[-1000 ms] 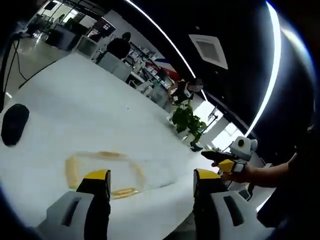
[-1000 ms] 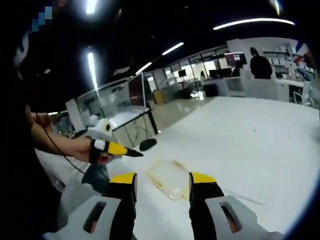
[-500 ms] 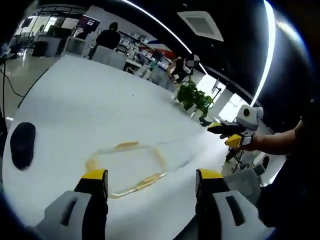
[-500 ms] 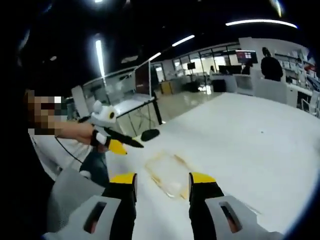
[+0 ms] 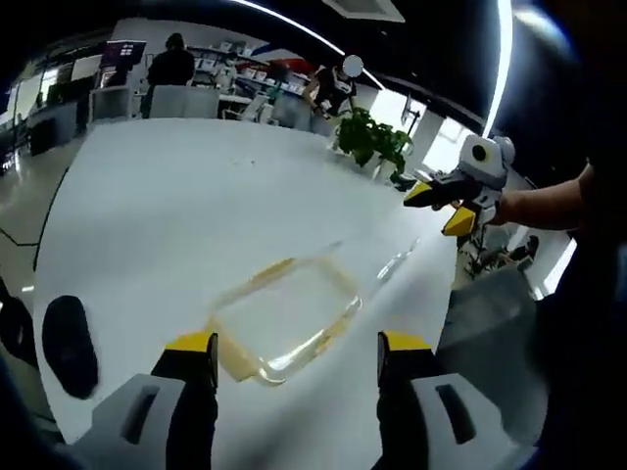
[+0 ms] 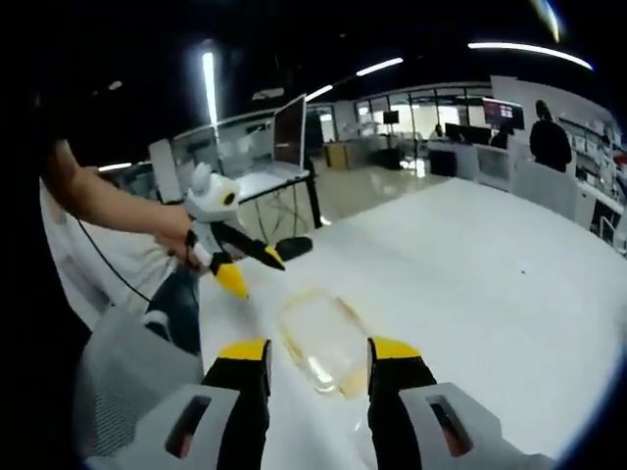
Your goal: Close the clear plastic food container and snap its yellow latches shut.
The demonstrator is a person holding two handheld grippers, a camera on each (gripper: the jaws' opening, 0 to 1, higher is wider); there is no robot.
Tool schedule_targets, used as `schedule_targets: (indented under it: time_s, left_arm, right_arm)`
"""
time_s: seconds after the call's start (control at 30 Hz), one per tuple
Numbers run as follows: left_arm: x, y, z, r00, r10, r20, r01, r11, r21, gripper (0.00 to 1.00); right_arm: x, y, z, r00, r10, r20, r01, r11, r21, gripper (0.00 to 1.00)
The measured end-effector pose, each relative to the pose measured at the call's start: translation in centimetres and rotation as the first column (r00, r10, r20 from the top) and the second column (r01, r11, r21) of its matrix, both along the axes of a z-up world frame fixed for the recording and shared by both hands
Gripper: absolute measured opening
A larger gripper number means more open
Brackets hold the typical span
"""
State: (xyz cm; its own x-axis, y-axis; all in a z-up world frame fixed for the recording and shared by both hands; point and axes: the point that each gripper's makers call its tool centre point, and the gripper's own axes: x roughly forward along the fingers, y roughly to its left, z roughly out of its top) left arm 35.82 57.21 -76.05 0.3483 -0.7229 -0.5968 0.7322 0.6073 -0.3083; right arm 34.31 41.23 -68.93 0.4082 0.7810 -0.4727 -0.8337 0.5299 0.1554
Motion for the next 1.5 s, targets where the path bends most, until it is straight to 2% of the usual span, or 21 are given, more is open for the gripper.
schedule_targets:
  time_s: [0.17,0.37,0.53,0.67,0.8,0.93,1.03,1.17,1.27,1.33,1.37,1.4,1.5]
  left_arm:
    - [0.5,0.2,-0.5,0.999,-0.04,-0.002,0.04,0.999,0.036,0.62]
    - [0.5,0.3,-1.2,0.988,-0.151,0.015,0.148,0.981,0.129,0.61]
    - [0.9,0.3,-1.6,0.971,-0.233,0.045,0.221,0.956,0.192,0.6]
    - [0.8,0.3,-2.1,0.962,-0.272,0.032,0.258,0.939,0.226,0.59]
    - [1.0,0.6,-2.7,0.937,-0.347,0.039,0.322,0.902,0.289,0.58]
    - [1.5,0.8,-3.0,0.927,-0.372,0.038,0.343,0.886,0.313,0.55]
    - [1.9,1.0,-3.3,0.926,-0.376,0.033,0.347,0.882,0.317,0.55]
    - [2.4,1.5,-3.8,0.913,-0.406,0.037,0.366,0.856,0.364,0.56]
    - [2.5,1.6,-4.0,0.907,-0.421,0.036,0.379,0.849,0.369,0.56]
    - [2.5,1.7,-4.3,0.897,-0.441,0.031,0.397,0.836,0.38,0.56]
    - [2.4,1.8,-4.6,0.888,-0.459,0.025,0.414,0.822,0.391,0.56]
    - [2.4,1.9,-4.8,0.883,-0.469,0.019,0.423,0.812,0.402,0.56]
    - [2.3,1.8,-5.1,0.871,-0.492,0.013,0.442,0.795,0.416,0.56]
  right_arm:
    - [0.2,0.3,-0.8,0.999,0.03,-0.012,-0.03,0.999,-0.027,0.38]
    - [0.2,0.2,-1.8,0.997,0.08,0.001,-0.08,0.992,-0.103,0.4]
    - [0.4,0.1,-2.5,0.993,0.118,0.006,-0.116,0.981,-0.158,0.4]
    - [0.5,0.3,-3.0,0.989,0.148,0.006,-0.144,0.971,-0.193,0.4]
    - [0.6,0.3,-4.0,0.984,0.176,-0.007,-0.172,0.957,-0.235,0.4]
    - [0.9,0.3,-4.9,0.98,0.196,-0.021,-0.195,0.942,-0.272,0.39]
    - [1.2,0.5,-5.3,0.978,0.207,-0.03,-0.207,0.934,-0.291,0.4]
    - [1.3,0.6,-6.3,0.969,0.244,-0.046,-0.245,0.91,-0.334,0.41]
    - [1.4,0.8,-7.0,0.962,0.266,-0.058,-0.268,0.892,-0.364,0.41]
    - [1.5,0.9,-7.5,0.958,0.28,-0.065,-0.283,0.88,-0.382,0.41]
    - [1.5,0.9,-7.8,0.955,0.287,-0.072,-0.292,0.872,-0.392,0.41]
    - [1.4,0.8,-8.3,0.949,0.306,-0.08,-0.311,0.854,-0.418,0.41]
    - [1.3,0.7,-9.1,0.937,0.338,-0.092,-0.341,0.822,-0.457,0.41]
